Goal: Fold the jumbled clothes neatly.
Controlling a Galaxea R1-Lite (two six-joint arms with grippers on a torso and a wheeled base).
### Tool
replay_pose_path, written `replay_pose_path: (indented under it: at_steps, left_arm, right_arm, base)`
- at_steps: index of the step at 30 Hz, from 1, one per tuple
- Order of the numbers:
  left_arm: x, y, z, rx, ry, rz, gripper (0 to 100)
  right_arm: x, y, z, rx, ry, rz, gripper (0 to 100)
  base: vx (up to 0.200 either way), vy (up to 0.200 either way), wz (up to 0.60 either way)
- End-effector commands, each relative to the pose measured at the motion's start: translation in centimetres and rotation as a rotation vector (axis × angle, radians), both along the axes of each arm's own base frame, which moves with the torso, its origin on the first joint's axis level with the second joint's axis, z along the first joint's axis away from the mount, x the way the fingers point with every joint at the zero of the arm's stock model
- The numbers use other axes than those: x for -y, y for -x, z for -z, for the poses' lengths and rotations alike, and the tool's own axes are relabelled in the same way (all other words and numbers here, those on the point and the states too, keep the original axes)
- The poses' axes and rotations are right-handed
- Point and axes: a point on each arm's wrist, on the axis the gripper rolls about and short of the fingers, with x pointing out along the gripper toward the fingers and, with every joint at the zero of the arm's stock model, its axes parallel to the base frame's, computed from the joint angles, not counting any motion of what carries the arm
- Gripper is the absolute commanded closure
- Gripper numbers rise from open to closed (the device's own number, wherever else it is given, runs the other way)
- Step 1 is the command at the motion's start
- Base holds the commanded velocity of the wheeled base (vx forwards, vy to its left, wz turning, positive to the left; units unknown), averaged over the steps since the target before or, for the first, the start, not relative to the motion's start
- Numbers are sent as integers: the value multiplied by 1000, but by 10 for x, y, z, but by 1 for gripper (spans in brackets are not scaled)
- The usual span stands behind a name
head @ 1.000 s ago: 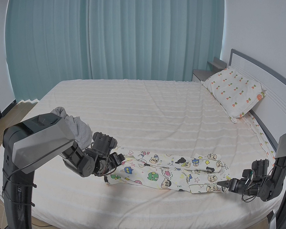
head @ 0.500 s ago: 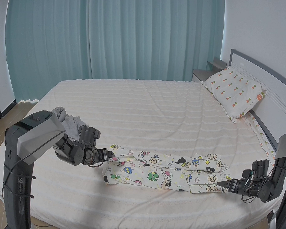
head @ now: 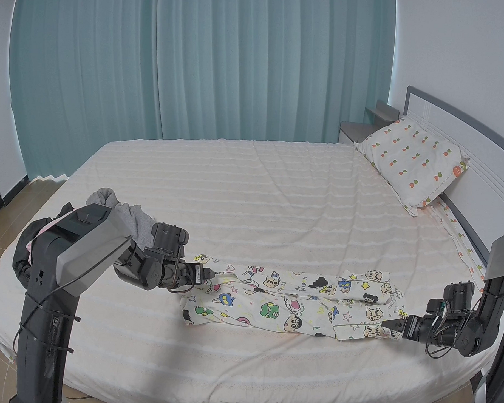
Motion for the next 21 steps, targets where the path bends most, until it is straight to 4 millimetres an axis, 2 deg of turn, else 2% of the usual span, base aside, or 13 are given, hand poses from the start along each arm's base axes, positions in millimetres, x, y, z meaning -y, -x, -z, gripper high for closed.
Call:
replay_pose_path:
  at_steps: [1,7,12,21]
  left_arm:
    - [16,-8,11,-1,-2,27,0]
    - [29,-15,8,-32,-42,64,0]
    - [31,-21,7,-54,-85,77,0]
    - [32,-12,12,-151,-243,210,0]
  right_arm:
    - [-3,2,0,-1,-1,-11,0]
    - [-3,2,-1,17,1,-13,0]
    - [-3,3,-1,16,1,-13,0]
    - [-3,3,-1,17,1,-13,0]
  base:
    - [0,0,0]
    - [0,0,0]
    - [0,0,0]
    - [0,0,0]
